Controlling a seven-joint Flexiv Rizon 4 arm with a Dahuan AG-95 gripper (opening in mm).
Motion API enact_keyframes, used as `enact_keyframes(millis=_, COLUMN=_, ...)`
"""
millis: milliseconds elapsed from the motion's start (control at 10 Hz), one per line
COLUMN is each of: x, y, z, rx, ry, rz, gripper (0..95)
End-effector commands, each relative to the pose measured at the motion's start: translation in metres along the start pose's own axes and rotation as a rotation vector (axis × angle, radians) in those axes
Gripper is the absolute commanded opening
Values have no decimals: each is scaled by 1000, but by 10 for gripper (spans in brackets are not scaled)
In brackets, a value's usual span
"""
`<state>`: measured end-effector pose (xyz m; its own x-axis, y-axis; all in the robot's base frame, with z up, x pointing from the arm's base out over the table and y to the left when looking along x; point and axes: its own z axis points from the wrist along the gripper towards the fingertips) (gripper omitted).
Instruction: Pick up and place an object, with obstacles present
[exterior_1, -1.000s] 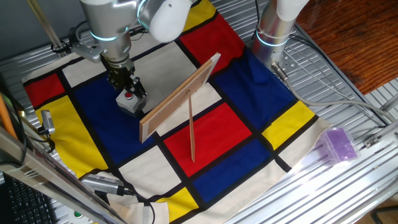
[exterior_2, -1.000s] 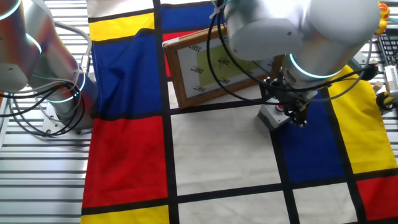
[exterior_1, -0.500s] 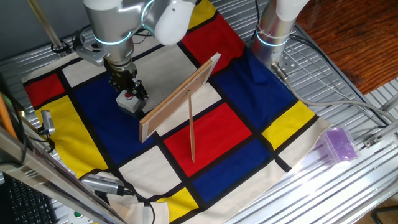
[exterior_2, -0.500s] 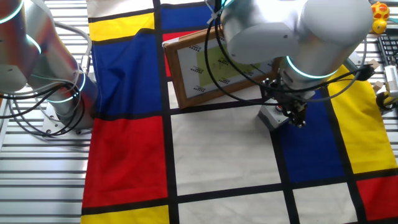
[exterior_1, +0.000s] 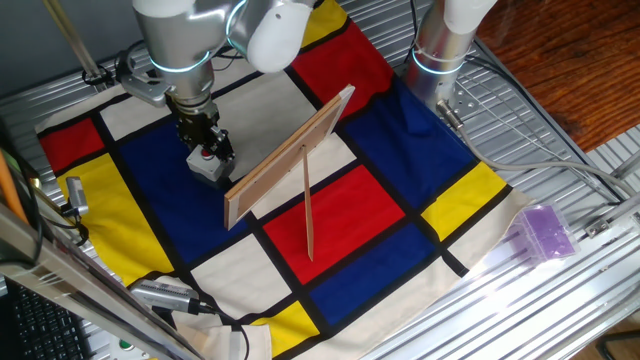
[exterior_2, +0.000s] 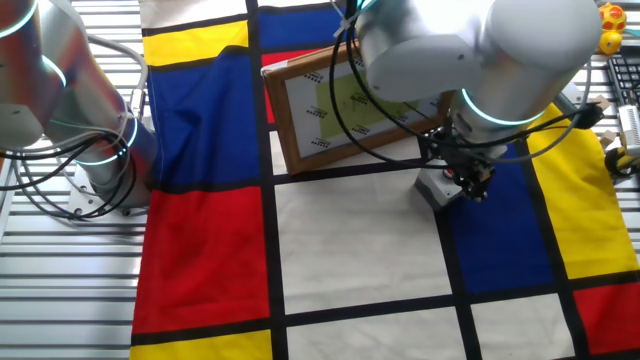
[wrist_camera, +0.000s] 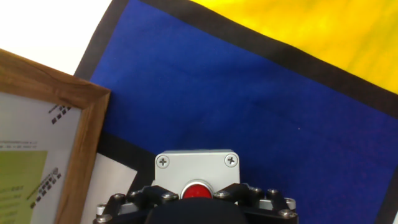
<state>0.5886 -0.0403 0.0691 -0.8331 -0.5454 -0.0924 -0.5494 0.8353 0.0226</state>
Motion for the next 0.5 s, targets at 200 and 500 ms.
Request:
enact_keyframes(millis=200, x=1, y=0, z=0, rx=22, ry=2, rz=26, gripper=0)
enact_keyframes(millis=500, x=-1, y=-2, z=-3, rx=7, ry=6, rz=69, gripper=0)
